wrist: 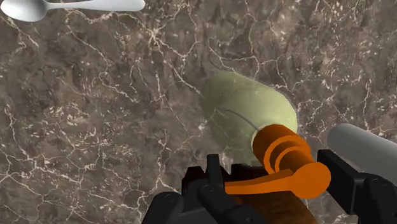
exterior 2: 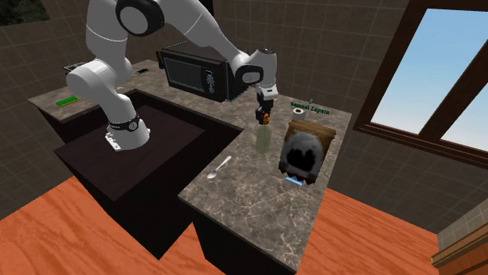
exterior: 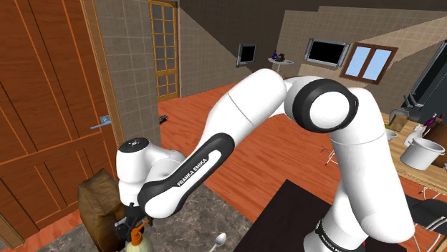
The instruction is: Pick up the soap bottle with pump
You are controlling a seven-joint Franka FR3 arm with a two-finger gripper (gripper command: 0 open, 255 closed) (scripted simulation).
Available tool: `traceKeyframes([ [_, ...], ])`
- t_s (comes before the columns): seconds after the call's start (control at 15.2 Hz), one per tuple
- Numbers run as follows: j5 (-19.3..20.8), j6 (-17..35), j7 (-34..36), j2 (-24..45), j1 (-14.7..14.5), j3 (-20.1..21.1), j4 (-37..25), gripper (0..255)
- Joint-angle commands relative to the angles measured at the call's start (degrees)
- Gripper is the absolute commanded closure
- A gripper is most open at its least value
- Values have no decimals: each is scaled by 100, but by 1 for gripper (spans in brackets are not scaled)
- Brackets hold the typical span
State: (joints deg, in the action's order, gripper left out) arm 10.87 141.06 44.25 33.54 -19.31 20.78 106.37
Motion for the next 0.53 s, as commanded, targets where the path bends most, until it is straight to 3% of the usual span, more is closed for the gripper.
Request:
traceKeyframes([
  [0.0,-45,-98,-26,-118,35,39,17,255],
  [0.46,-161,-380,-82,-388,103,129,-3,255],
])
